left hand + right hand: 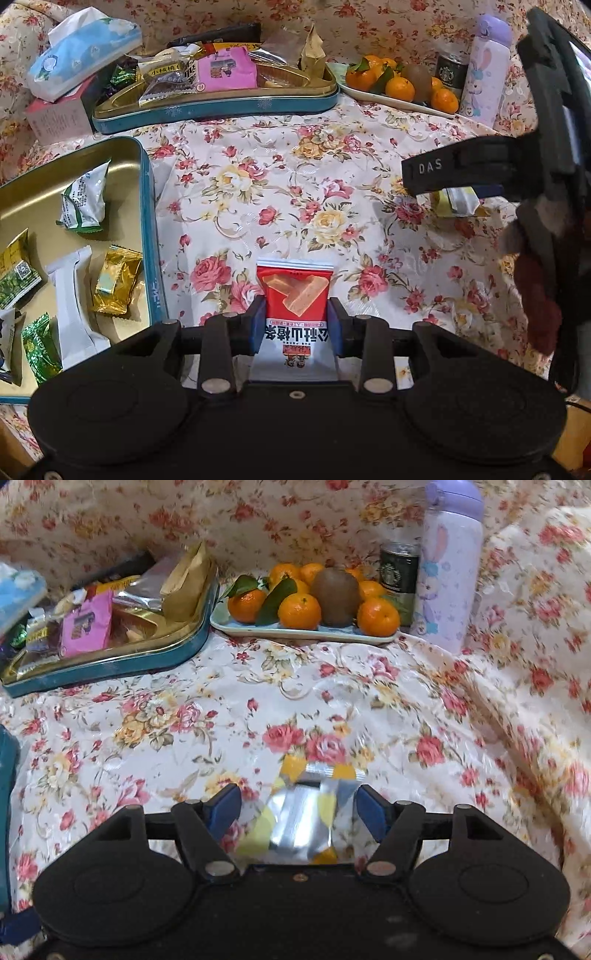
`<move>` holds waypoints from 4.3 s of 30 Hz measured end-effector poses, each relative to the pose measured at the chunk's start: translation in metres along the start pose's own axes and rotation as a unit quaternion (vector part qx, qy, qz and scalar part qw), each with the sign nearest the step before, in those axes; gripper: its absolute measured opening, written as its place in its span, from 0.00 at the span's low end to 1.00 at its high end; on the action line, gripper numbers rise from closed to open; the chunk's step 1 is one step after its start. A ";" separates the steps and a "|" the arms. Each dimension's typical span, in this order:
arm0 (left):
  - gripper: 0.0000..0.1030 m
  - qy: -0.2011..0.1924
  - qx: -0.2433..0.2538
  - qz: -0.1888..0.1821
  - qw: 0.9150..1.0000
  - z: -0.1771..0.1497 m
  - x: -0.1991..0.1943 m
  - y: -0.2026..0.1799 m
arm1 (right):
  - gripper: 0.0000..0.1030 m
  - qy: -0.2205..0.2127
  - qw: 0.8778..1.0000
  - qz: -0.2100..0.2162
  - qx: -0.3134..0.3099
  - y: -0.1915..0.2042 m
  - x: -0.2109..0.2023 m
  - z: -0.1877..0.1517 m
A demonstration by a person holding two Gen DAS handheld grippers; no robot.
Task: Organize snacks
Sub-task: 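Lift both held packets off the quilt, then carry both held packets over the teal-rimmed gold tray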
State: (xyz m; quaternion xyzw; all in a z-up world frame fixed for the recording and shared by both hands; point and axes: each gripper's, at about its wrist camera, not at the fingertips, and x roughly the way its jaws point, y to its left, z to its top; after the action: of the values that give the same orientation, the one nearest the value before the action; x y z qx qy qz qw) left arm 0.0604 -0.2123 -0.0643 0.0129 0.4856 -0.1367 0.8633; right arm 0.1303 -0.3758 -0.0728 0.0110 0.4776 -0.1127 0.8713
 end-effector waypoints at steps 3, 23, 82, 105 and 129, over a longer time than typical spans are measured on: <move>0.42 0.000 0.000 0.000 1.000 0.000 0.000 0.000 | 0.44 0.001 1.000 0.012 -0.010 0.004 -0.002 0.002; 0.42 -0.010 0.015 0.017 1.000 -0.003 -0.001 -0.008 | 0.44 -0.106 0.994 0.015 -0.012 -0.003 -0.060 -0.103; 0.41 0.010 0.044 0.000 0.999 -0.037 -0.047 0.001 | 0.37 -0.099 0.991 0.093 0.008 0.000 -0.130 -0.158; 0.41 0.011 0.013 -0.016 1.000 -0.042 -0.050 0.014 | 0.40 -0.120 0.991 0.036 -0.037 0.018 -0.071 -0.127; 0.41 0.009 0.035 0.001 0.999 -0.073 -0.090 0.028 | 0.35 -0.083 0.982 0.161 -0.056 0.034 -0.152 -0.181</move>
State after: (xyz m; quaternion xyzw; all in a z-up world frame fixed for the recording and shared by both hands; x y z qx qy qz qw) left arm -0.0377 -0.1537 -0.0298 0.0450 0.4880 -0.1525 0.8582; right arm -0.0923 -0.2918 -0.0471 0.0300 0.4014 0.0555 0.9137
